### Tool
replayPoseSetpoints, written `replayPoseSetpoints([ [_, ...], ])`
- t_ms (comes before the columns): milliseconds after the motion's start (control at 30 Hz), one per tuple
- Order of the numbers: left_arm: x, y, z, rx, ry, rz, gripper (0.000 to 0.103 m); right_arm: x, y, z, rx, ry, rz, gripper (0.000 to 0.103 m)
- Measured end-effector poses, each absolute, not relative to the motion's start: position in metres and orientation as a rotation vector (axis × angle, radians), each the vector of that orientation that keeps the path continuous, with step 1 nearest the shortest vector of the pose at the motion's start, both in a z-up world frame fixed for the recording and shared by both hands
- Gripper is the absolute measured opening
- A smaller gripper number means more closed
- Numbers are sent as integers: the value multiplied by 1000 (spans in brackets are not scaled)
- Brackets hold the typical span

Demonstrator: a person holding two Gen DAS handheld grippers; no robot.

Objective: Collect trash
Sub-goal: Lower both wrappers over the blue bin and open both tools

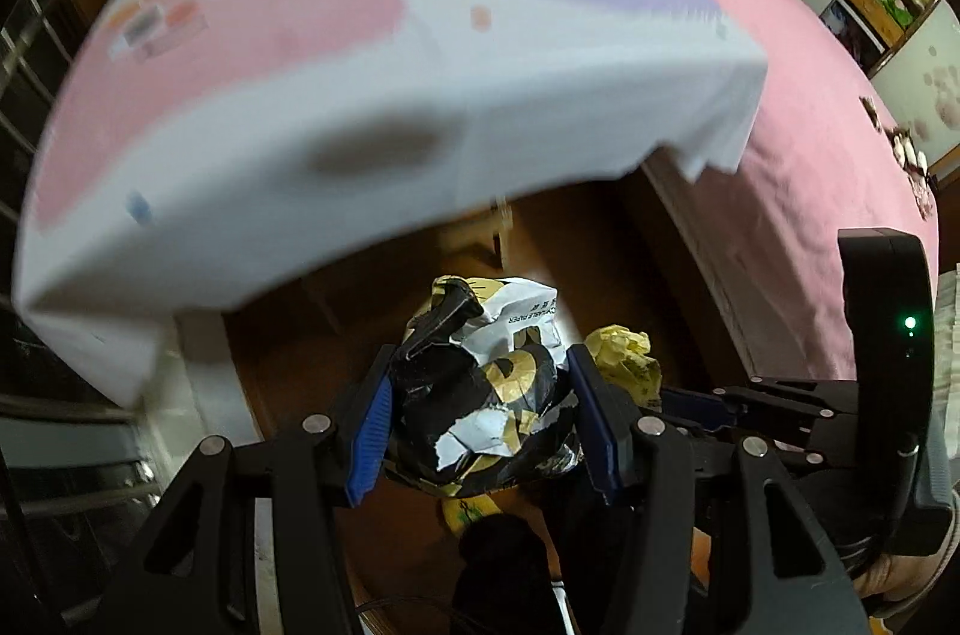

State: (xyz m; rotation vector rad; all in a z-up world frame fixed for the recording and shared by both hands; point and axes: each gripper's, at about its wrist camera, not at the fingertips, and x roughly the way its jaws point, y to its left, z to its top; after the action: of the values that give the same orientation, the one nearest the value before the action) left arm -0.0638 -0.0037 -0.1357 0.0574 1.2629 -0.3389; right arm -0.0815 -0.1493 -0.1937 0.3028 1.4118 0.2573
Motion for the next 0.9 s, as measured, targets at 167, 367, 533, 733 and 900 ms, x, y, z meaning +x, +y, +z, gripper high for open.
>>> replayPoseSetpoints([
  [167, -64, -11, -218, 43, 1337, -327, 54, -87, -159, -271, 333, 1470, 212, 20],
  [367, -50, -18, -315, 33, 1386, -273, 56, -78, -166, -351, 336, 1487, 189, 22],
  [533, -37, -23, -367, 33, 1412, -264, 71, -63, -169, -400, 339, 1471, 183, 27],
  [733, -24, -21, -395, 41, 1424, -213, 93, -50, -168, -422, 321, 1433, 196, 57],
  [900, -20, -17, -383, 37, 1394, -191, 97, -42, -168, -416, 293, 1422, 187, 57],
])
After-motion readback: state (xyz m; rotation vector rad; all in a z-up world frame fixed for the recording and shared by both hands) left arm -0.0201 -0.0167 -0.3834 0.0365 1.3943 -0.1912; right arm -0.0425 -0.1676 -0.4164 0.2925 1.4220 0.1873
